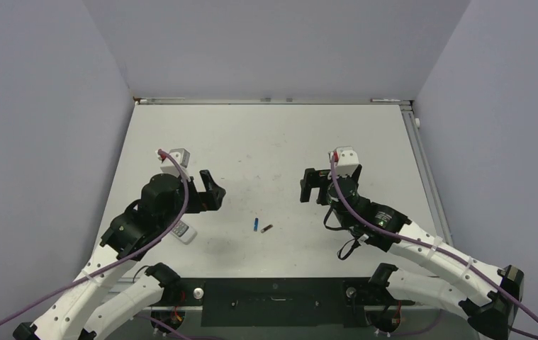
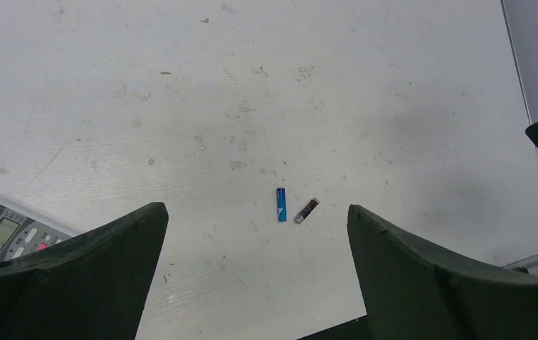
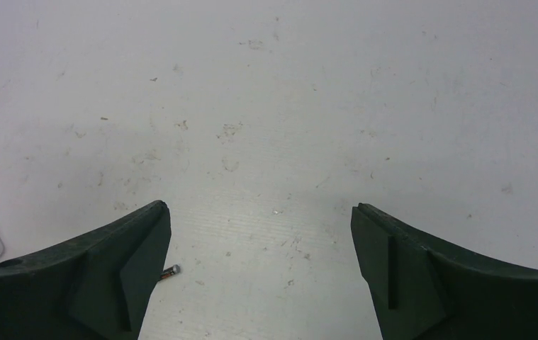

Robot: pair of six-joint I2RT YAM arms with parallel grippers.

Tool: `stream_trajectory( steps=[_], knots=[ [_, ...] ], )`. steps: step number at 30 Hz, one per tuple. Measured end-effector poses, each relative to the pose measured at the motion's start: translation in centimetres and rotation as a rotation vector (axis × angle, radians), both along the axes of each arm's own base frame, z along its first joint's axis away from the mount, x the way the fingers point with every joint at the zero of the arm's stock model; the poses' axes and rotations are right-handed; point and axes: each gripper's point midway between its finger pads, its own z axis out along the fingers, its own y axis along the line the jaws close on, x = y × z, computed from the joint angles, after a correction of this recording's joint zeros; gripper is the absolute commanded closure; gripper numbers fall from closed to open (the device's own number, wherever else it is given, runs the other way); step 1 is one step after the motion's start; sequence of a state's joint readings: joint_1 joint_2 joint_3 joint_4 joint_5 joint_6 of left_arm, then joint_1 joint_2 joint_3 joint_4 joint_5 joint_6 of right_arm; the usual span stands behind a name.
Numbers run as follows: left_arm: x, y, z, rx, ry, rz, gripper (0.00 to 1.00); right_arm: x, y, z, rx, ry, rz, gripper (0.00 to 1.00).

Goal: Load the batteries into the remote control

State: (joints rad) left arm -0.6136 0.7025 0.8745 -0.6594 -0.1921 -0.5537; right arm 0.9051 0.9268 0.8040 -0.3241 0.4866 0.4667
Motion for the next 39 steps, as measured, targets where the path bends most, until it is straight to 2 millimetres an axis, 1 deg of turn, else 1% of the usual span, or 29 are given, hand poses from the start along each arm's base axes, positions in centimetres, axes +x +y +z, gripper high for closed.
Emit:
stream_trajectory(
  steps=[5, 9, 13, 20, 26, 29, 31, 35, 39],
  knots=[
    [-0.1, 0.7, -0.6, 0.01, 0.028, 0.046, 0.04, -0.5, -1.8, 0.9, 0.009, -0.019, -0.052, 0.01],
    [0.0, 1.2, -2.0, 0.054, 0.084, 0.081, 0.04, -0.8, -2.4, 1.5, 0.022, -0.032, -0.057, 0.01],
    [0.1, 1.9, -3.4, 0.09, 0.145, 0.132, 0.04, -1.1, -2.7, 1.4, 0.015, -0.029, -0.056, 0.01],
    [-0.2, 3.2, -4.9, 0.129, 0.223, 0.232, 0.04, -1.3, -3.1, 0.6, -0.015, -0.008, -0.059, 0.02],
    [-0.1, 4.7, -6.1, 0.158, 0.285, 0.334, 0.04, -1.2, -2.9, -0.8, -0.054, 0.027, -0.06, 0.02],
    [0.2, 5.4, -6.6, 0.149, 0.314, 0.386, 0.04, -1.2, -2.7, -1.4, -0.063, 0.042, -0.053, 0.02],
    [0.6, 6.4, -7.1, 0.134, 0.341, 0.44, 0.04, -1.3, -2.5, -1.9, -0.068, 0.052, -0.046, 0.02],
    [0.8, 8.4, -8.7, 0.129, 0.405, 0.537, 0.04, -1.3, -1.9, -2.8, -0.078, 0.076, -0.023, 0.02],
    [0.7, 9.4, -10.3, 0.14, 0.463, 0.587, 0.04, -1.3, -1.2, -3.5, -0.086, 0.099, 0.0, 0.02]
  ],
)
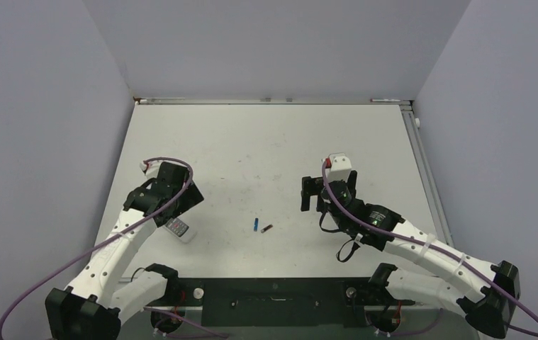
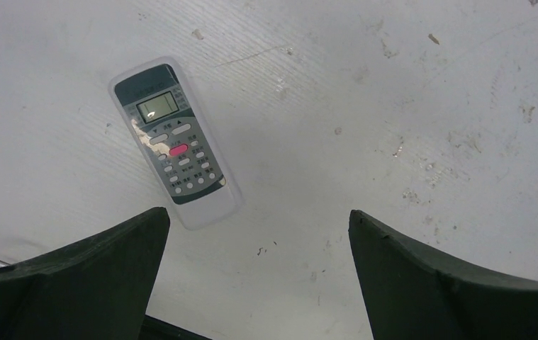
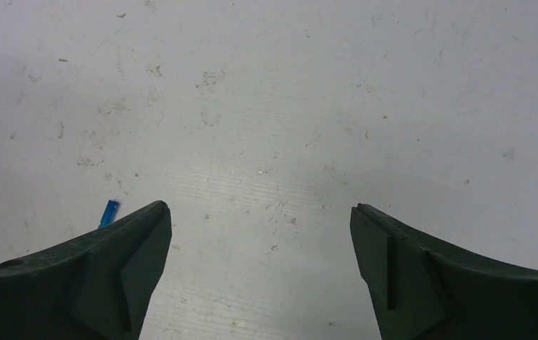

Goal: Load the batteries into the remote control

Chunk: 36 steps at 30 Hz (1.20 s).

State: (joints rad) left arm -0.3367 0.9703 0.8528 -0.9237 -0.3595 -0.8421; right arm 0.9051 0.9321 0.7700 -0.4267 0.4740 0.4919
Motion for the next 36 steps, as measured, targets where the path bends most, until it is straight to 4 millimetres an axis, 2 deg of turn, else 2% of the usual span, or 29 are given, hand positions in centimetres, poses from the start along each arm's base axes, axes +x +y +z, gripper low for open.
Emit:
stream_trajectory(
  steps=[8, 15, 31, 36],
  knots=[
    [-0.3, 2.0, -2.9, 0.006, 0.106, 0.112, 0.04, 0.1, 1.3, -0.9, 0.003, 0.028, 0.038, 0.02],
    [-2.0, 4.2, -6.6, -0.041, 0.228, 0.239, 0.04, 0.2, 2.0, -1.5, -0.001, 0.041, 0.059, 0.02],
    [-1.3, 3.3, -11.2, -0.114, 0.368, 0.273, 0.04, 0.2, 2.4, -2.3, -0.026, 0.051, 0.088, 0.02],
    [-1.4, 3.8, -12.1, -0.117, 0.401, 0.301, 0.04, 0.2, 2.4, -2.4, -0.027, 0.053, 0.091, 0.02]
  ],
)
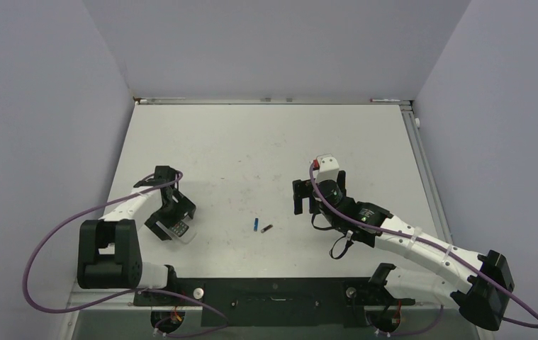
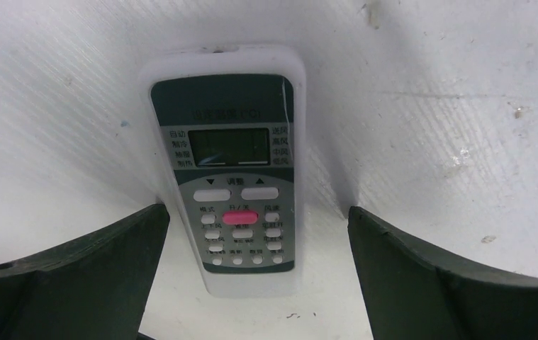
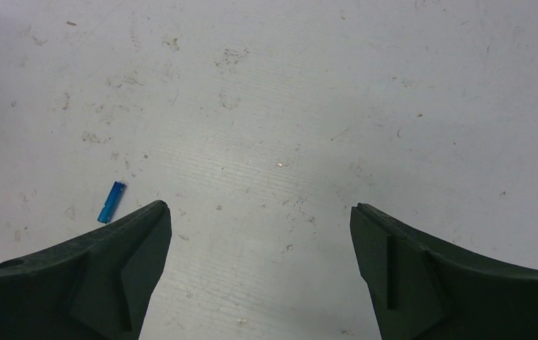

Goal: Load the batteries into the remote control

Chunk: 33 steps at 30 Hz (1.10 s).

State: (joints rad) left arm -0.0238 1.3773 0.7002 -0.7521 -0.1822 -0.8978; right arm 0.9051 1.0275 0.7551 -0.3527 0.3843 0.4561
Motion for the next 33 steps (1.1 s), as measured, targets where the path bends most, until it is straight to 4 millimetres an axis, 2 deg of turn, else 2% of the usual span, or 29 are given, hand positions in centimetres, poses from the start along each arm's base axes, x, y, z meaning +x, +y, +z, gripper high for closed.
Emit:
stream_trajectory(
  steps=[7, 11, 12, 18, 21, 28, 33],
  knots=[
    [0.3, 0.9, -0.2, -0.008, 0.008, 0.047, 0.04, 0.0, 0.0, 0.1, -0.001, -0.002, 0.001, 0.02],
    [0.6, 1.5, -0.2, -0.008, 0.006, 0.076, 0.0, 0.0, 0.0, 0.1, 0.0, -0.002, 0.001, 0.02],
    [0.6, 1.7, -0.2, -0.009, 0.006, 0.082, 0.06, 0.0, 0.0, 0.1, 0.0, -0.002, 0.001, 0.02],
    [0.7, 2.2, -0.2, -0.019, 0.008, 0.103, 0.24, 0.0, 0.0, 0.1, 0.0, -0.002, 0.002, 0.02],
    [0.6, 2.4, -0.2, -0.021, 0.009, 0.111, 0.36, 0.0, 0.0, 0.1, 0.0, -0.001, 0.002, 0.02],
    [0.7, 2.6, -0.2, -0.028, 0.003, 0.112, 0.7, -0.3, 0.0, -0.1, 0.0, 0.011, 0.008, 0.02],
    [0.8, 2.5, -0.2, -0.043, -0.005, 0.108, 1.0, -0.7, -0.1, 0.4, 0.026, 0.01, 0.013, 0.04]
  ],
)
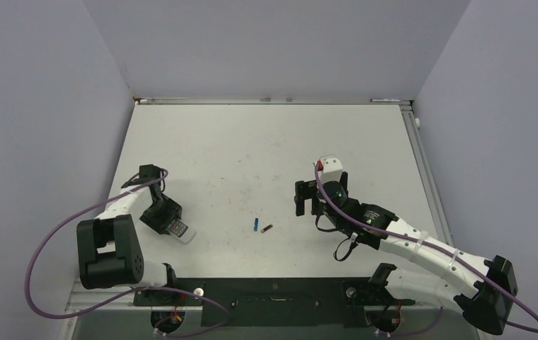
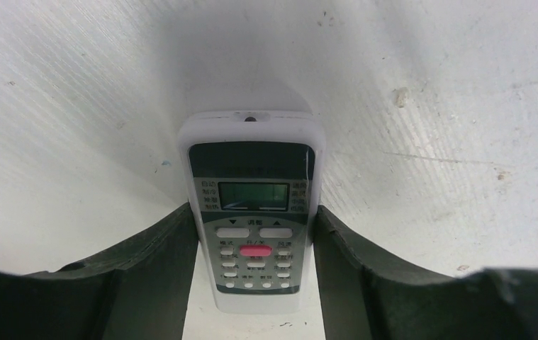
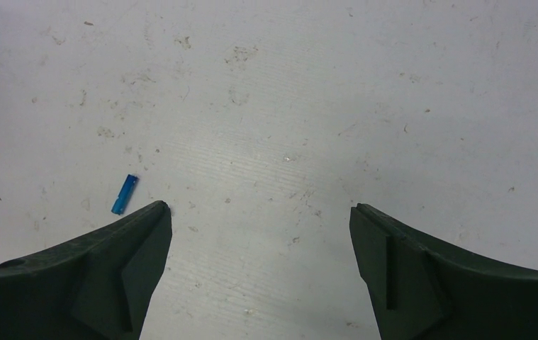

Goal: Load the batteries into the remote control

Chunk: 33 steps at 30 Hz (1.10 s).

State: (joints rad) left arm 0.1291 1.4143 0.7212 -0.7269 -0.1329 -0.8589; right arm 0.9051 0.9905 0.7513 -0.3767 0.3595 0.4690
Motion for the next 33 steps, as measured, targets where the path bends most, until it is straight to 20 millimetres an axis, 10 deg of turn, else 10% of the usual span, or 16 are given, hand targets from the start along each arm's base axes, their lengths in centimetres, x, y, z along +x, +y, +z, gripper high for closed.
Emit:
stream_trajectory(
  steps=[16, 33],
  knots=[
    [1.7, -3.4, 2.1, -0.18, -0.22, -0.047, 1.0, -1.7, 1.4, -0.1, 0.091, 0.059, 0.073, 0.11],
    [2.2, -10.4, 9.2, -0.436, -0.495, -0.198, 1.0, -4.5, 8.5, 1.8, 0.338, 0.142, 0.299, 0.17]
  ],
)
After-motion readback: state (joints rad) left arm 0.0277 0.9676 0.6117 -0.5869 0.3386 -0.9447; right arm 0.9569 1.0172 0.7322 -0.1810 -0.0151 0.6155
